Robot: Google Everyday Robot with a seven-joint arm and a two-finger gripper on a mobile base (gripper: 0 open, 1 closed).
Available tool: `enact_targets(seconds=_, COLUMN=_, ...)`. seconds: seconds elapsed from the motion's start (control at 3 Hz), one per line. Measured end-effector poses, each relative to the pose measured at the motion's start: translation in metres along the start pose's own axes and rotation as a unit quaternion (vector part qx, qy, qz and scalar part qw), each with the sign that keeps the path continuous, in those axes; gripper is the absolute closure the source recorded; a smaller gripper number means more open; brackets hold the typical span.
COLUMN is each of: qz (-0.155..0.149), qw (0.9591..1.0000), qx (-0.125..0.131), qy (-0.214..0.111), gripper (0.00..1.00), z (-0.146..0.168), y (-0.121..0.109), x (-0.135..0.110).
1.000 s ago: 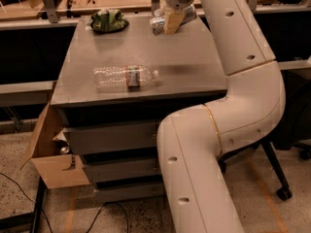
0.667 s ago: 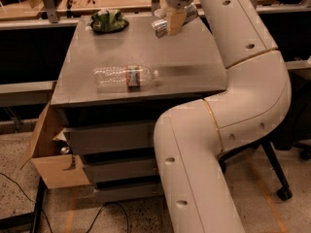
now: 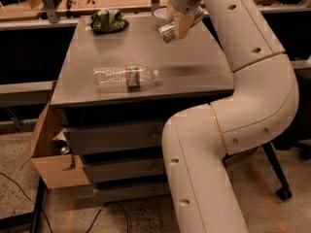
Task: Move redbull can near white bowl
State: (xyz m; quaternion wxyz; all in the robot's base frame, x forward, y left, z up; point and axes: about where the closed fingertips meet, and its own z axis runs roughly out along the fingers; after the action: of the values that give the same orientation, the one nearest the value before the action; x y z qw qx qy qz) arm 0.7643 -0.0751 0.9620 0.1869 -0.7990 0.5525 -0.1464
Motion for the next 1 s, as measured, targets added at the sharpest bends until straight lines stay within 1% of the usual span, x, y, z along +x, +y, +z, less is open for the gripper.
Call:
enact_targets(seconds=0.33, qz=0.001, qw=0.9998, qx=0.017, qy=0.012, gripper=1.0, z=0.007, y=0.012, x=0.011)
enact_targets(seconds=0.67, qz=0.002, qw=0.9994, qx=0.033, qy=-0.009, gripper=1.0, z=-0.005, y=0.02, x=-0.003)
enact_targets(seconds=1.0, qz=-0.027, qw=0.9976, qx=0.046, qy=-0.044, gripper=1.0, z=-0.047, y=0.003, x=-0.036)
